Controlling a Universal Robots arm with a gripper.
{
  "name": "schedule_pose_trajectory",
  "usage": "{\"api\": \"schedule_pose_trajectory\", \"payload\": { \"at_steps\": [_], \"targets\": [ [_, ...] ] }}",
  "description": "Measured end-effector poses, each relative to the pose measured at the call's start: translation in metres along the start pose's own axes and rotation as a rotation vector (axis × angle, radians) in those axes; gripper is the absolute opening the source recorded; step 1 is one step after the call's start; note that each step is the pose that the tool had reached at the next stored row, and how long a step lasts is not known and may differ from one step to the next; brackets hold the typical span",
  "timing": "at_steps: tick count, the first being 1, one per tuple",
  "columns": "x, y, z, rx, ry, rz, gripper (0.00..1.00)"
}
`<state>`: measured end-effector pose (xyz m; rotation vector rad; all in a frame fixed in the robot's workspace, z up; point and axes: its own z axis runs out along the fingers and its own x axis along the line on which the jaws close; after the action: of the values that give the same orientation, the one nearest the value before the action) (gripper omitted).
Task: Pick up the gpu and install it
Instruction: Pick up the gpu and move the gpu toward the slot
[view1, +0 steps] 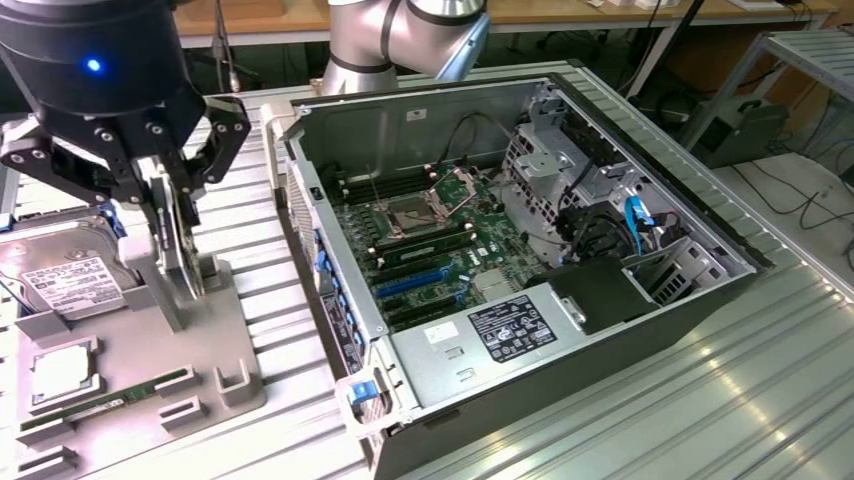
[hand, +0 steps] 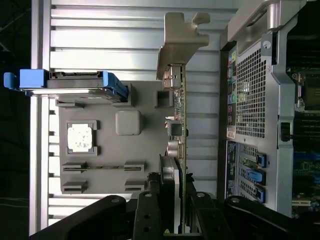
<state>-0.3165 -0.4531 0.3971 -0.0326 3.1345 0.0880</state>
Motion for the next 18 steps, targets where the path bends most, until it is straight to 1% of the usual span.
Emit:
{"api": "schedule_pose_trajectory", "payload": {
  "at_steps": [2, 3, 7, 10, 12, 18],
  "targets": [
    [0.000, 0.0004, -0.0063, 0.0000, 0.0001, 0.000, 0.28],
    [0.000, 0.0008, -0.0126, 0.0001, 0.0000, 0.000, 0.28],
    [0.000, 0.0017, -0.0264, 0.0007, 0.0001, 0.000, 0.28],
    [0.000, 0.0018, -0.0274, 0.0006, -0.0015, 0.000, 0.28],
    [-0.001, 0.0019, -0.0276, 0.0007, -0.0015, 0.000, 0.28],
    [-0.025, 0.0013, -0.0274, 0.0006, -0.0016, 0.000, 0.28]
  ]
}}
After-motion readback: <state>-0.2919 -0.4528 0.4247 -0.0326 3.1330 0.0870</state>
